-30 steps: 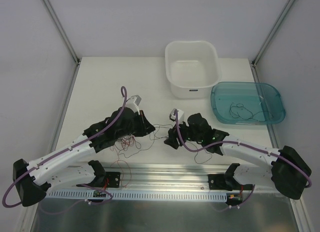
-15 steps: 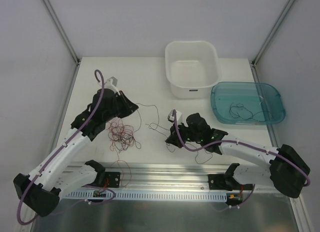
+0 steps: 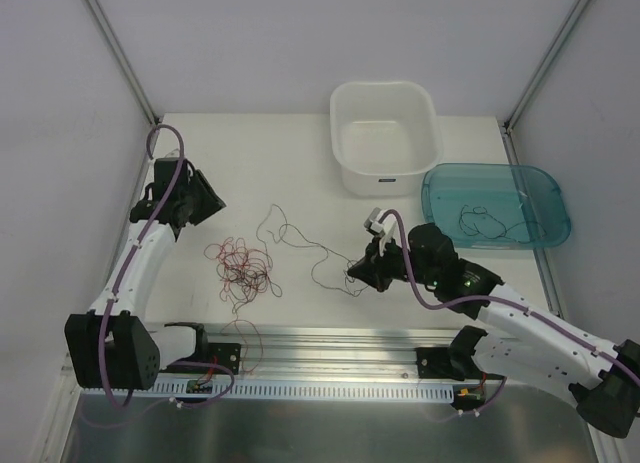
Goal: Untangle the cables
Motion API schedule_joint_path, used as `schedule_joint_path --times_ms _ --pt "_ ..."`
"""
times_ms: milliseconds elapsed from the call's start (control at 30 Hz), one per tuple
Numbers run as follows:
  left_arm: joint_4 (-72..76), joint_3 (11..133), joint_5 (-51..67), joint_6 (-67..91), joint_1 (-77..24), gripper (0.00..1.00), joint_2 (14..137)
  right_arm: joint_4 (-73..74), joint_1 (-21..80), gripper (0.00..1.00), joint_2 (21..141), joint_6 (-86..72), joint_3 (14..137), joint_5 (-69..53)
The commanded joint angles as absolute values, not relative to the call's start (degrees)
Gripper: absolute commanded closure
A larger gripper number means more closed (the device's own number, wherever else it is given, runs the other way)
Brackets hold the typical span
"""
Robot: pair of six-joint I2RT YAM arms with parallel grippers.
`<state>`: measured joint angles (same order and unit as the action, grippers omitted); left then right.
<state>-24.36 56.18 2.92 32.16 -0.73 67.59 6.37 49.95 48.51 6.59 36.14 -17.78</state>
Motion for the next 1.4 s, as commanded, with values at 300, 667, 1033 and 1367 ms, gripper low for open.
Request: schedule_joint_path --times_ms 300,667,1033,1367 --pt "-25.41 45.8 10.0 28.13 -0.62 0.68 63.11 8.34 49.57 0.99 45.97 1.31 42.79 -21.88" --pt "-15.05 35.69 25.93 31.98 -15.63 0.23 47.58 11.6 49.57 0.99 47.63 2.29 44.56 -21.09" --pt "-0.19 27.86 14.95 37.27 -37.69 0.24 37.0 1.5 49.92 0.99 48.08 -15.18 40.26 -11.62" --pt "12.63 29.36 8.01 39.45 -52.46 0.34 51.22 -3.34 50.89 0.99 45.53 -21.27 37.53 -6.6"
